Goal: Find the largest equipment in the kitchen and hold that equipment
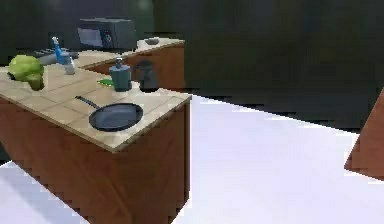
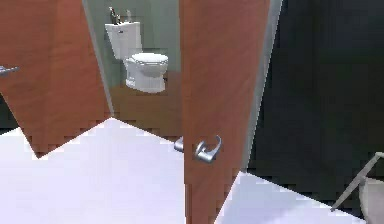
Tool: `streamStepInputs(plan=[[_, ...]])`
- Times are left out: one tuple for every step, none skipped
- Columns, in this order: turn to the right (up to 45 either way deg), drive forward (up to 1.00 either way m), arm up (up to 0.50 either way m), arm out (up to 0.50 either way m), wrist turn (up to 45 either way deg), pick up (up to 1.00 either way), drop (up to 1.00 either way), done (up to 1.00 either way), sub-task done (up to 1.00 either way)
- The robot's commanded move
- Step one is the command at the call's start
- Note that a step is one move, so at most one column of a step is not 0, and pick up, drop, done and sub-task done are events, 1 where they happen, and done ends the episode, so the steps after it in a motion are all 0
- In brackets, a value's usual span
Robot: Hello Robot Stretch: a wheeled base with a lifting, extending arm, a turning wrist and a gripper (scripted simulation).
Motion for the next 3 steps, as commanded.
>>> streamStepInputs(plan=[[24.0, 0.00, 0.00, 0.00, 0.0, 0.00, 0.00, 0.00, 0.00], [0.0, 1.00, 0.00, 0.00, 0.0, 0.00, 0.00, 0.00, 0.00], [3.0, 0.00, 0.00, 0.00, 0.0, 0.00, 0.00, 0.00, 0.00]])
